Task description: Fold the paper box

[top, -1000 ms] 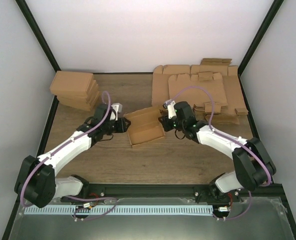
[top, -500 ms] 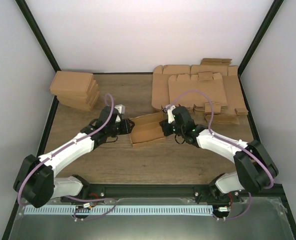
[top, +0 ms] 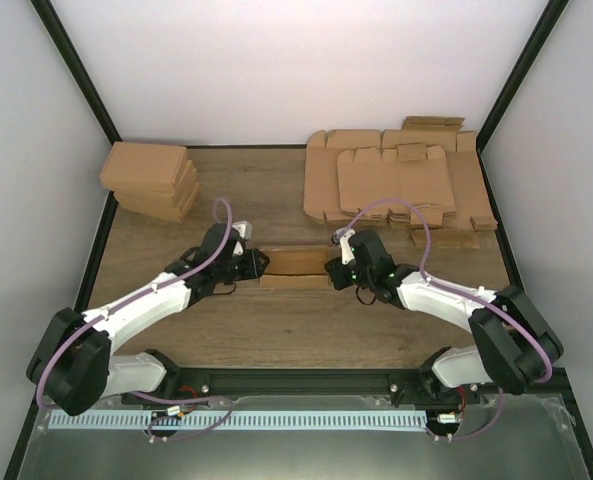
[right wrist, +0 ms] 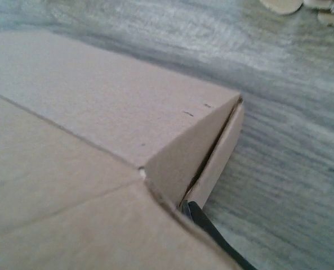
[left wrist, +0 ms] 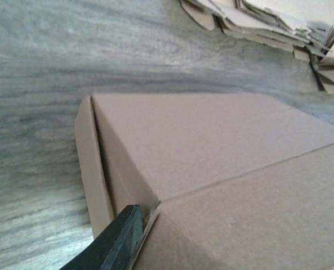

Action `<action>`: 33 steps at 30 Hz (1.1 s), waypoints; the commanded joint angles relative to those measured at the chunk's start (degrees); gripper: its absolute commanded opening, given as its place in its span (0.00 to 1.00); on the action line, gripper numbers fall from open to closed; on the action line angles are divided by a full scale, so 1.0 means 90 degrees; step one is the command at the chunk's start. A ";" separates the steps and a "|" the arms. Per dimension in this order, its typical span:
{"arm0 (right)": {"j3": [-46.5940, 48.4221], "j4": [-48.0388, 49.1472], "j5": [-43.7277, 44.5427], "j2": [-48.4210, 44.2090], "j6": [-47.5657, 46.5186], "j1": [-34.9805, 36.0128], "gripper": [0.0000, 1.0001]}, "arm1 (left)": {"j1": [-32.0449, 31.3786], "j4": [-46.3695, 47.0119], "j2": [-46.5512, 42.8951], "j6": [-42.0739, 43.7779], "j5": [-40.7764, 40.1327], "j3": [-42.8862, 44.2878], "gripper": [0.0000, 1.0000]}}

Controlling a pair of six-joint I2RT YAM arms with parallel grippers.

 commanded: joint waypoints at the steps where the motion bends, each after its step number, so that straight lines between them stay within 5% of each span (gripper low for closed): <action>1: -0.0136 0.0068 -0.0051 -0.0197 0.0105 0.0095 0.15 | -0.0053 0.0136 -0.0124 -0.0088 0.0150 -0.0216 0.31; 5: -0.0133 0.0007 0.0020 -0.0262 0.0082 0.0096 0.15 | -0.0097 0.0031 -0.0247 0.0048 0.0285 -0.0235 0.38; 16: -0.0046 -0.0146 0.0224 -0.0323 -0.0036 0.0099 0.17 | -0.0304 -0.1446 -0.1843 0.0262 -0.0433 -0.0134 0.98; 23: -0.0041 -0.0263 0.0199 -0.0459 -0.0009 0.0099 0.31 | -0.0302 -0.1782 -0.2740 0.0148 -0.0595 0.0198 1.00; 33: -0.0293 -0.1035 0.0019 -0.1164 0.0444 0.0101 0.47 | -0.0013 -0.1074 -0.1887 -0.0283 0.0384 0.0222 1.00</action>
